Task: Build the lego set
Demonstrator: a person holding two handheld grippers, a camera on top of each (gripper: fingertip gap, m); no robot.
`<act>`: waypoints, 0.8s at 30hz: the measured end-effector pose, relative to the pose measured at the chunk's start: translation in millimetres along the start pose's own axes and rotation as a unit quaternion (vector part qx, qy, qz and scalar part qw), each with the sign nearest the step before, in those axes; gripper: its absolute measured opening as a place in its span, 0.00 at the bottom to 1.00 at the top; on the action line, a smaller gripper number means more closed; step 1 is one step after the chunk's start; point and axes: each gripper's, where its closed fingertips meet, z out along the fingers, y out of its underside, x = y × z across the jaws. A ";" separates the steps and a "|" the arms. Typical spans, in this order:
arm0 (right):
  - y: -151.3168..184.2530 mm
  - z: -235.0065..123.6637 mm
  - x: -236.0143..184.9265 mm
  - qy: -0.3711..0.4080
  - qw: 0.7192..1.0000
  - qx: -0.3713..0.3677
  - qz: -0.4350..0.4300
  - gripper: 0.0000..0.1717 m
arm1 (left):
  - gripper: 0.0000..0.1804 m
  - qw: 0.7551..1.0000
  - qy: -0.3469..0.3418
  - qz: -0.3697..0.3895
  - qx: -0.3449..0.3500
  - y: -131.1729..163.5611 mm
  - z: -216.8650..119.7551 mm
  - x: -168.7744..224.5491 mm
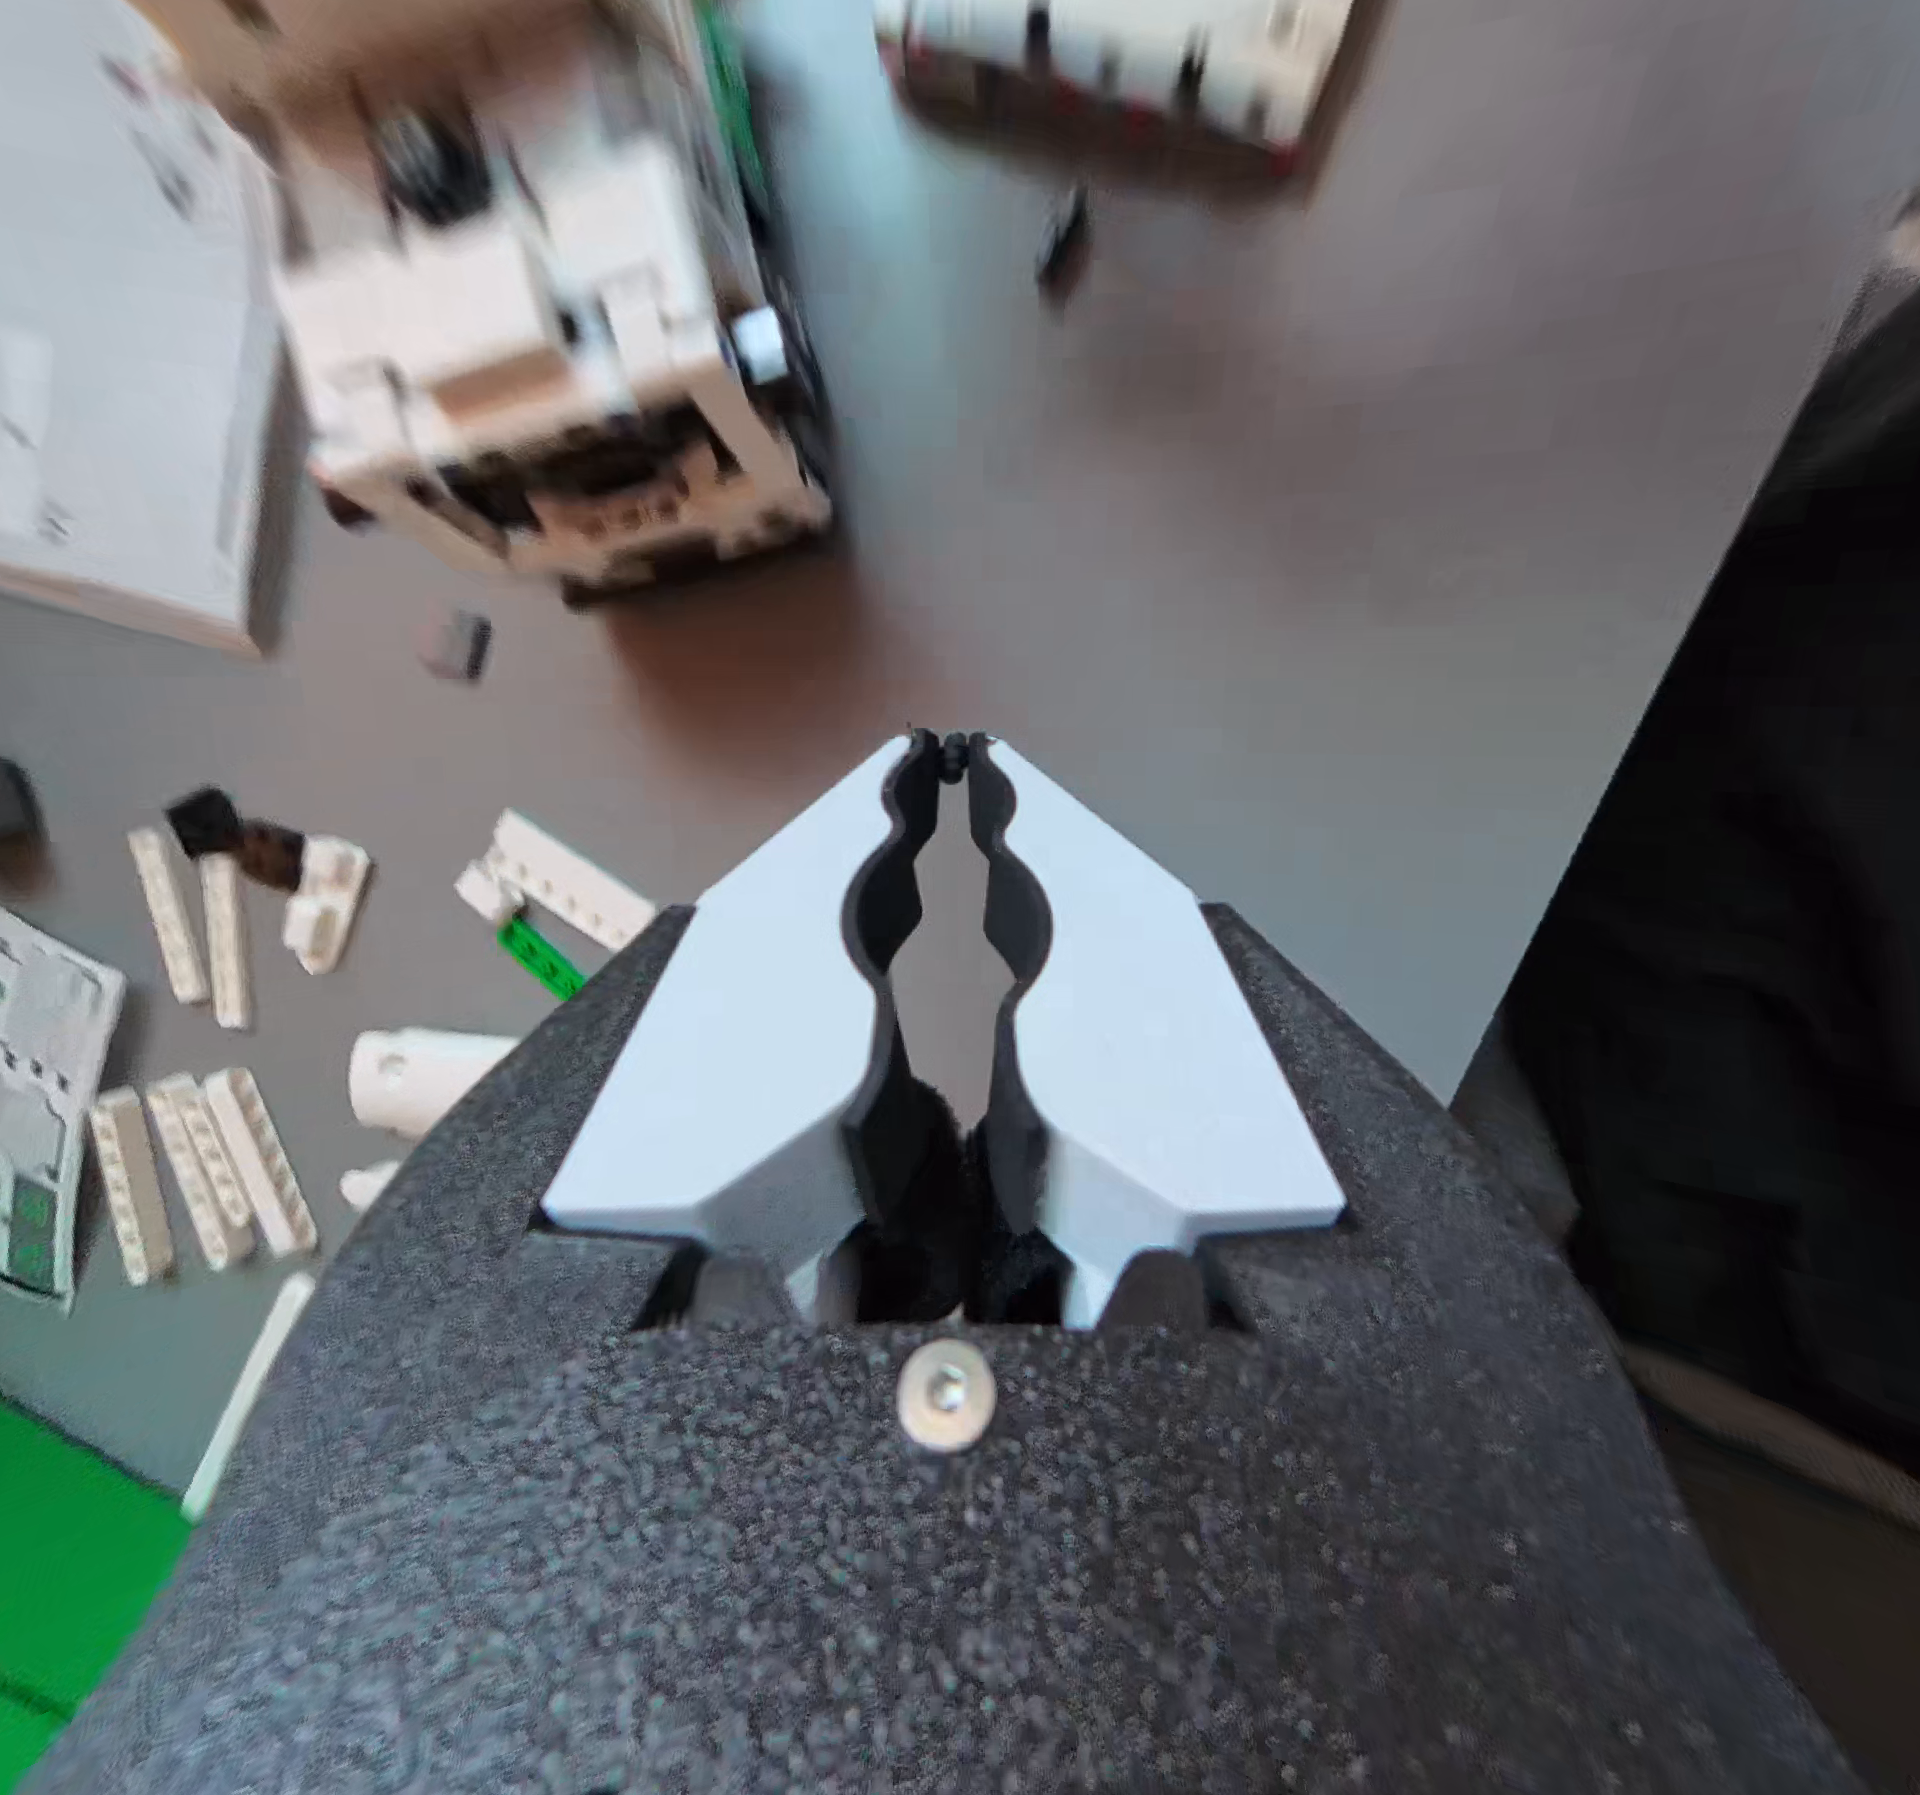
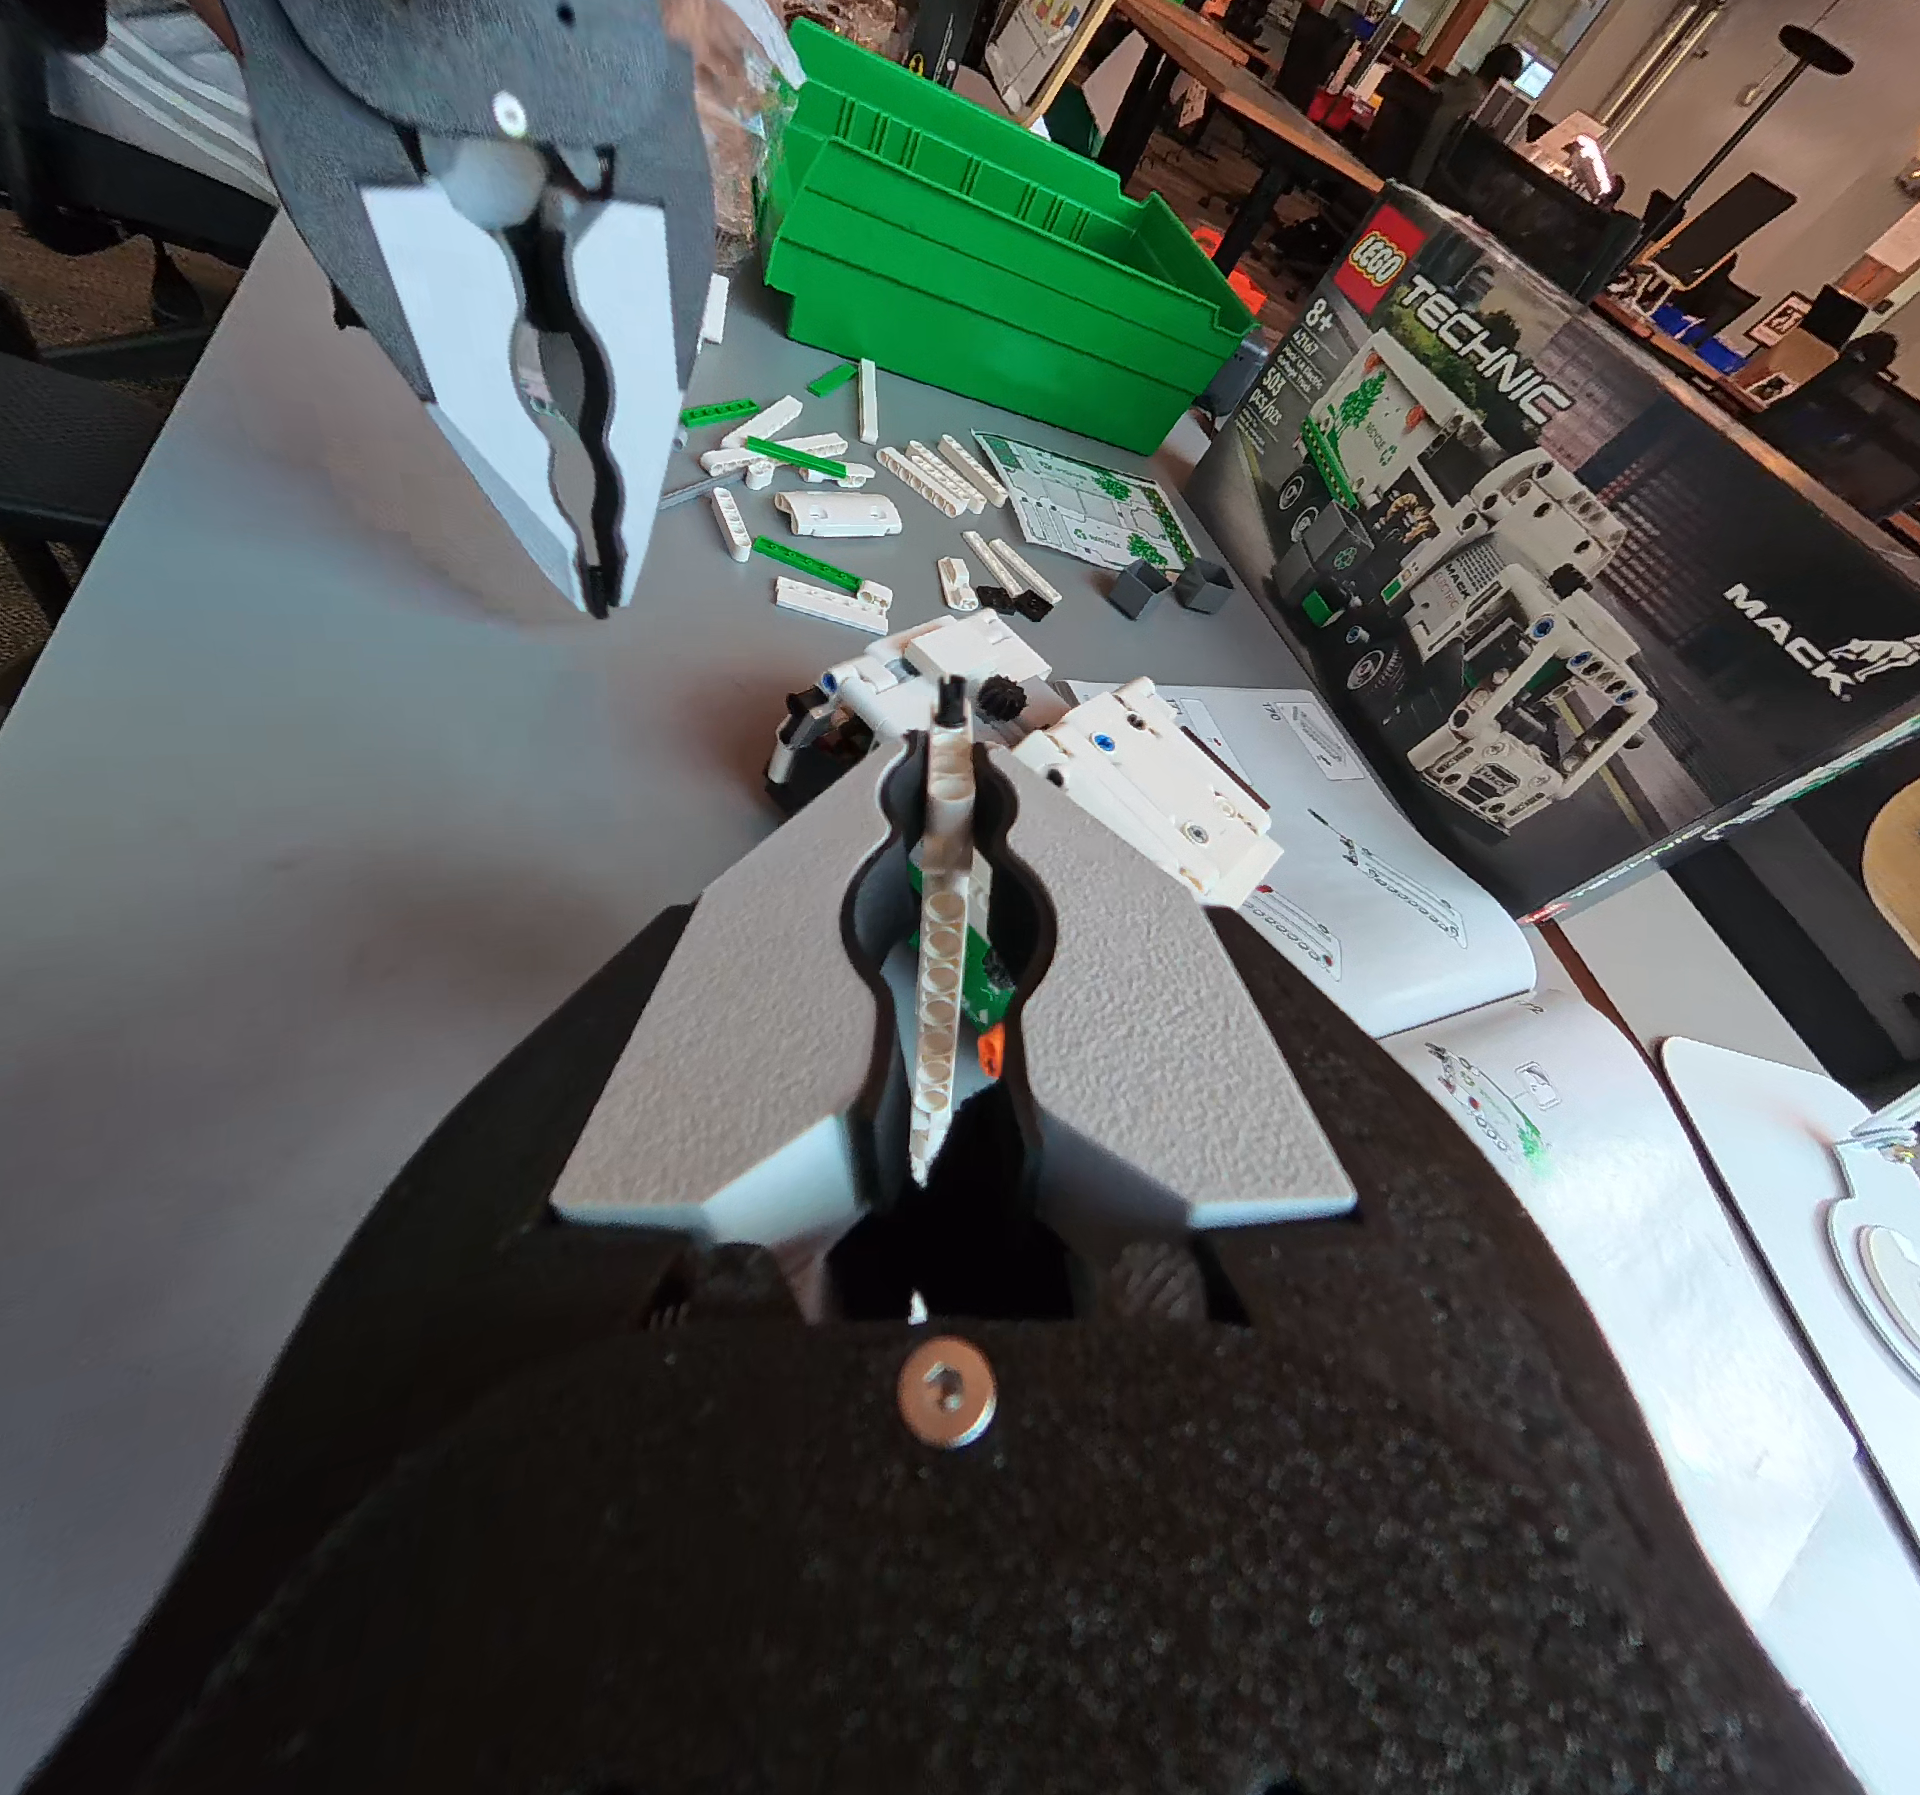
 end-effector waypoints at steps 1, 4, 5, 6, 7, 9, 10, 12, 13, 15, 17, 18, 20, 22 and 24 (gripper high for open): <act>-0.2 -0.4 1.2 0.002 1.000 0.002 0.001 0.03 | 0.02 0.999 -0.006 -0.002 0.052 -19.4 -7.9 -0.5; -5.8 -2.0 4.0 0.034 0.999 0.020 -0.037 0.03 | 0.02 0.976 -0.022 -0.039 0.211 -75.6 -38.3 -2.3; -8.2 -2.5 3.5 0.053 0.996 0.023 -0.071 0.03 | 0.02 0.965 -0.019 -0.067 0.254 -90.3 -47.1 -2.7; -10.1 -2.5 2.6 0.078 0.990 0.021 -0.119 0.04 | 0.02 0.953 -0.020 -0.097 0.287 -101.0 -53.4 -4.4; -12.1 -2.5 1.3 0.105 0.980 0.018 -0.169 0.04 | 0.02 0.940 -0.028 -0.128 0.315 -108.9 -58.5 -8.4; -16.3 -0.5 -6.9 0.132 0.962 0.013 -0.240 0.03 | 0.02 0.917 -0.016 -0.178 0.357 -119.7 -62.8 -9.0; -19.3 0.2 -9.9 0.144 0.955 0.013 -0.261 0.04 | 0.02 0.907 -0.004 -0.197 0.373 -123.9 -62.9 -7.8; -24.1 1.5 -13.8 0.156 0.949 0.015 -0.274 0.03 | 0.02 0.888 0.009 -0.225 0.402 -129.6 -62.0 -5.9; -24.8 2.3 -14.0 0.162 0.947 0.012 -0.278 0.03 | 0.02 0.880 0.014 -0.234 0.413 -131.7 -61.0 -4.1; -25.4 3.2 -15.3 0.166 0.942 0.011 -0.290 0.04 | 0.02 0.877 -0.011 -0.231 0.422 -131.9 -58.4 -3.8; -23.2 4.6 -16.6 0.163 0.941 0.008 -0.295 0.04 | 0.02 0.885 -0.052 -0.210 0.413 -129.5 -54.2 -3.0; -23.6 4.4 -16.8 0.165 0.940 0.010 -0.298 0.04 | 0.02 0.892 -0.076 -0.192 0.402 -127.6 -51.7 -2.8; -23.4 4.5 -17.0 0.161 0.943 0.012 -0.291 0.04 | 0.02 0.901 -0.127 -0.156 0.386 -123.8 -49.8 -3.8; -24.7 4.3 -18.7 0.155 0.943 0.019 -0.293 0.03 | 0.02 0.904 -0.152 -0.129 0.377 -122.3 -48.6 -2.5; -23.9 4.8 -20.1 0.152 0.942 0.019 -0.300 0.03 | 0.02 0.905 -0.174 -0.101 0.374 -121.3 -48.4 -2.2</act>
